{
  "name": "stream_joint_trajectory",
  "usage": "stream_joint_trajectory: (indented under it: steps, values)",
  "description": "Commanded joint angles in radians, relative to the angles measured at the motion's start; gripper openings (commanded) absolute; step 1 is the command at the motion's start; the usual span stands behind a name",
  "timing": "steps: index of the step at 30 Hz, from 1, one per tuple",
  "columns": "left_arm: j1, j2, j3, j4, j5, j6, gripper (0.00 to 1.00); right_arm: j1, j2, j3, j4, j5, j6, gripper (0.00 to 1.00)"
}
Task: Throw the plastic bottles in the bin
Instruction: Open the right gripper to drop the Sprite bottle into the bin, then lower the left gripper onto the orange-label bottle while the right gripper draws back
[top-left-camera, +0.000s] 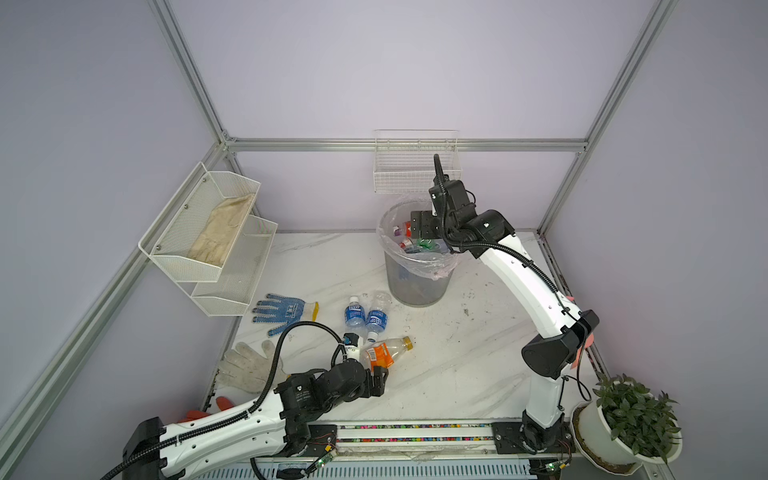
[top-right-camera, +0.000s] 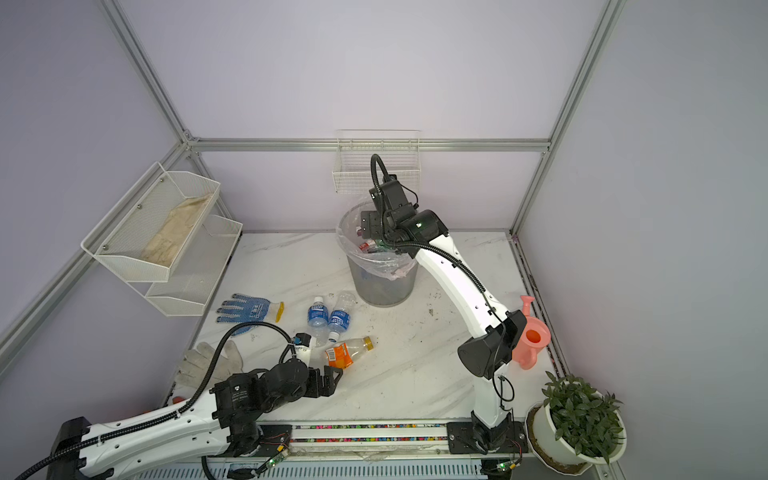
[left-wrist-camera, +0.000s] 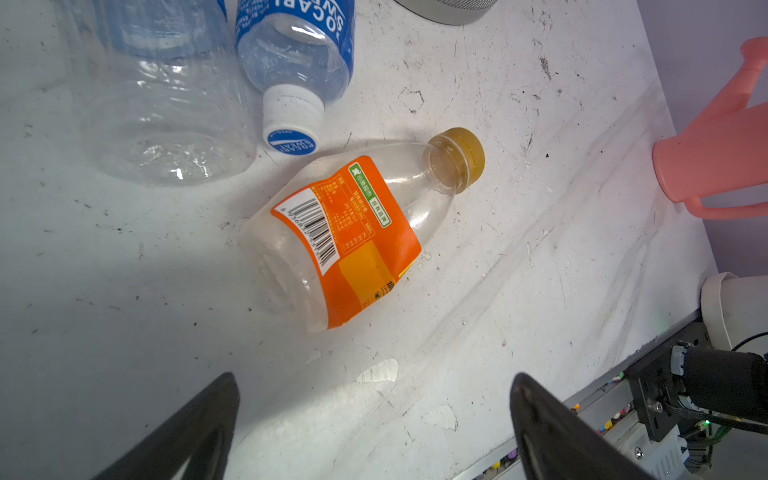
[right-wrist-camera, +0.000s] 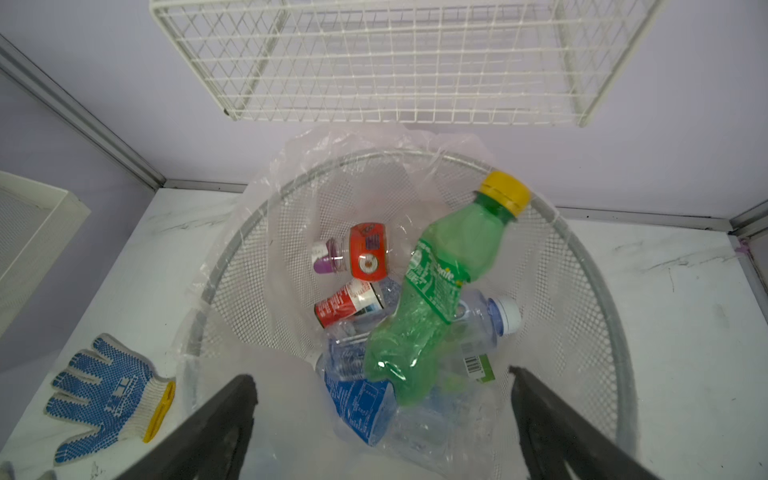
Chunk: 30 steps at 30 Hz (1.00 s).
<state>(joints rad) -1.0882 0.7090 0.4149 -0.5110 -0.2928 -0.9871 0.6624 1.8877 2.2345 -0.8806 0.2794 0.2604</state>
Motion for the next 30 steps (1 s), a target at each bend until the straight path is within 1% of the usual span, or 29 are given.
stream_joint_trajectory:
  steps: [1,7,14,18,22,30]
  values:
    - [-0.005,-0.005,0.002,0.026,-0.029,-0.012,1.00,0.006,-0.137,-0.014,0.065,0.005,-0.001,0.97]
    - [-0.005,0.015,0.024,0.026,-0.032,0.007,1.00,0.006,-0.210,-0.091,0.075,0.002,-0.001,0.97]
    - [-0.006,0.035,0.070,0.022,-0.027,0.068,1.00,0.006,-0.330,-0.274,0.136,-0.021,0.017,0.97]
    - [-0.006,0.071,0.110,0.009,-0.037,0.115,1.00,0.006,-0.403,-0.377,0.159,-0.025,0.020,0.97]
    - [-0.006,0.128,0.168,-0.005,-0.044,0.177,1.00,0.006,-0.483,-0.484,0.180,-0.041,0.022,0.97]
    - [-0.006,0.238,0.302,-0.024,-0.069,0.360,1.00,0.006,-0.619,-0.697,0.218,-0.070,0.047,0.97]
